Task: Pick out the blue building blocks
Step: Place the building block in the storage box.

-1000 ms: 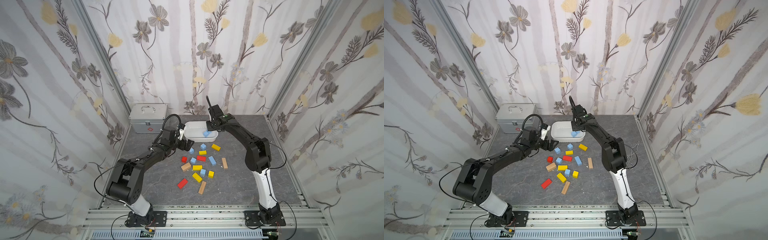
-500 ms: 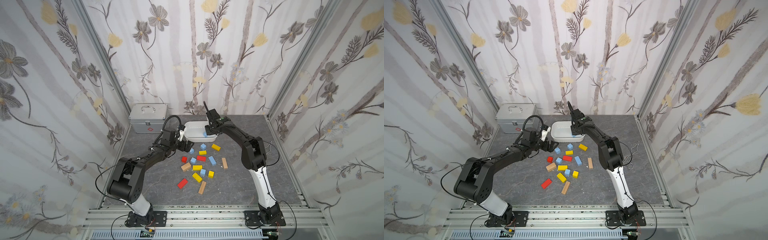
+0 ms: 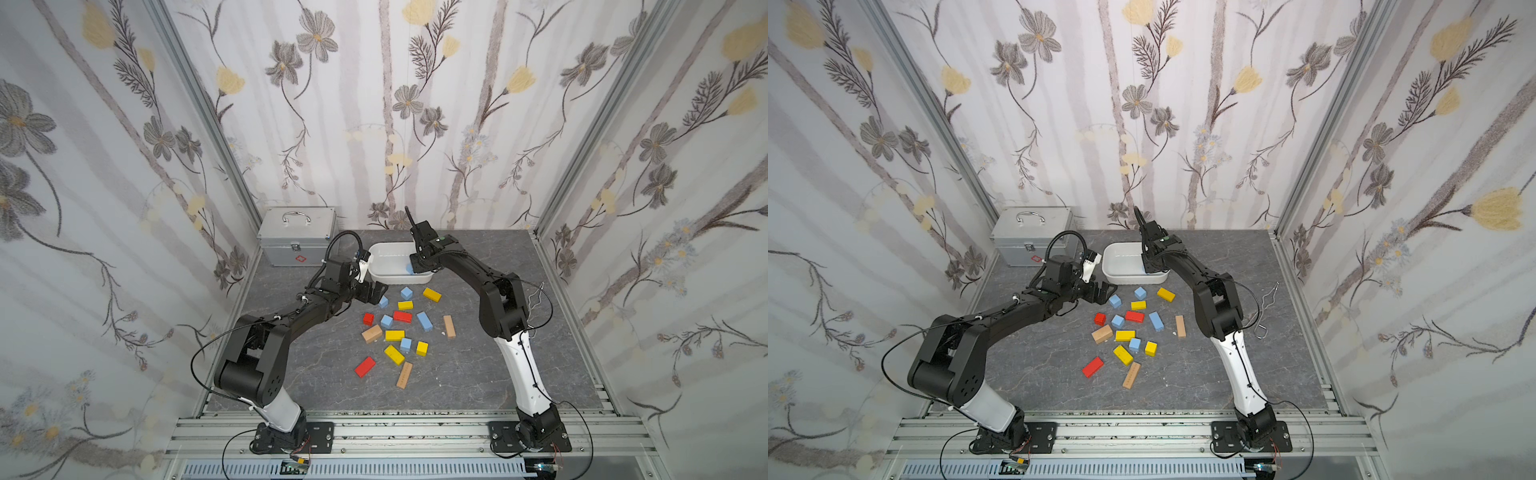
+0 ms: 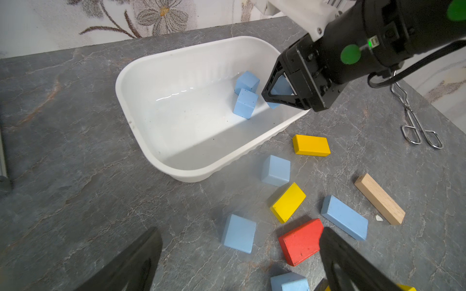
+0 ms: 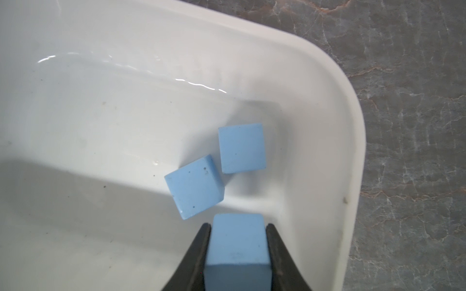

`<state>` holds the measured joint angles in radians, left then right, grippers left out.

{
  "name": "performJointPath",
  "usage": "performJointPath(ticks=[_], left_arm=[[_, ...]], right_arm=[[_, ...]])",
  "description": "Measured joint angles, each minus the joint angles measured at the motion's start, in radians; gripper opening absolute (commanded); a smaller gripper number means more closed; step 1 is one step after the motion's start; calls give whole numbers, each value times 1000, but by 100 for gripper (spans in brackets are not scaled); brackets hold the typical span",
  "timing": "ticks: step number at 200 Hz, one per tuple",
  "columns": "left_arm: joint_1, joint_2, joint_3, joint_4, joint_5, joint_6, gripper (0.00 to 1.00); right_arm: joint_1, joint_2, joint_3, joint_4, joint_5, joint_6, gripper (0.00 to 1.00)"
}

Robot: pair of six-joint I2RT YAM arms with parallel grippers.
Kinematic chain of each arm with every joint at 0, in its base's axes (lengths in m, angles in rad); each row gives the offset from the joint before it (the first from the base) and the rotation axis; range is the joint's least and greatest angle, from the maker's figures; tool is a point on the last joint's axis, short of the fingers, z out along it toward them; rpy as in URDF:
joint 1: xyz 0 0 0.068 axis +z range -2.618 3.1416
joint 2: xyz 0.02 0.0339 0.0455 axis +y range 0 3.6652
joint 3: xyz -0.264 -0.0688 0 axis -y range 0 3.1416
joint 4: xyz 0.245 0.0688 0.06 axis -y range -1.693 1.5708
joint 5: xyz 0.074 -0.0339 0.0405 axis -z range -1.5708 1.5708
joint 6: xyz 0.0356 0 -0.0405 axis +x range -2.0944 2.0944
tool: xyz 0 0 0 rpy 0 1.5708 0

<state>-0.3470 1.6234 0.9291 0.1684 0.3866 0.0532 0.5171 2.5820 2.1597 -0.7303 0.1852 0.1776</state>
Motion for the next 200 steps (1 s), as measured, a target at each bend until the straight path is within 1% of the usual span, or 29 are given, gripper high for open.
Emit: performJointPath(ticks=[17, 50, 72, 82, 92, 111, 133, 143, 168, 200], left_arm=[[0, 0, 0, 0, 0, 0, 100], [0, 0, 0, 0, 0, 0, 100], [0, 0, 0, 0, 0, 0, 100], [0, 0, 0, 0, 0, 0, 100], [0, 0, 0, -1, 0, 1, 100], [0, 0, 0, -1, 0, 2, 100], [0, 0, 0, -1, 0, 3, 100], [0, 0, 0, -2, 0, 3, 100], [0, 0, 0, -2, 0, 4, 100], [0, 0, 0, -7, 0, 7, 100]], right_arm=[[0, 8, 6, -13, 0, 0, 5], [1, 21, 19, -16, 0, 0, 9], [0, 27, 20, -16, 0, 0, 21], [0, 31, 22, -15, -1, 0, 23], [0, 35, 23, -15, -1, 0, 27], [0, 39, 27, -17, -1, 1, 33], [0, 42, 32, -15, -2, 1, 35], [0, 42, 34, -16, -2, 2, 38], [0, 42, 36, -14, -2, 5, 43], [-1, 42, 37, -14, -2, 13, 44]])
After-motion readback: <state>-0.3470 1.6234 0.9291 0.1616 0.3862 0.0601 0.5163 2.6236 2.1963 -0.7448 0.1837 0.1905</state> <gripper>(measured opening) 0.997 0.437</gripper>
